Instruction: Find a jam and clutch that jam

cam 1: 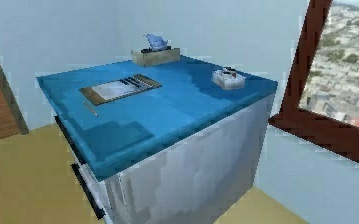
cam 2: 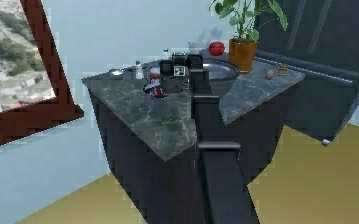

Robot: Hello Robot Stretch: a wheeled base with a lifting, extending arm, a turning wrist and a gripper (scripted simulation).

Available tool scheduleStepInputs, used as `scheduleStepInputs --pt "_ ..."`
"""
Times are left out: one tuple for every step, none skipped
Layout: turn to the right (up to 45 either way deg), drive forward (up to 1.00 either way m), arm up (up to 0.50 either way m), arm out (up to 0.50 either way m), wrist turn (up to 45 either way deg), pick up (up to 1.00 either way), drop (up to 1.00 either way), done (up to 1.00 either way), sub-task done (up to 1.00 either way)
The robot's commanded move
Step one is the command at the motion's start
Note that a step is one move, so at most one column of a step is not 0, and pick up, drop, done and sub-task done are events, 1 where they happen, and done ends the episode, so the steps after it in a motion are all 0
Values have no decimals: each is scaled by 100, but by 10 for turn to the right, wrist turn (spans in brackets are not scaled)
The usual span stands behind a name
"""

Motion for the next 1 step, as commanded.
scheduleStepInputs --pt "0 0 0 0 0 0 0 100 0"
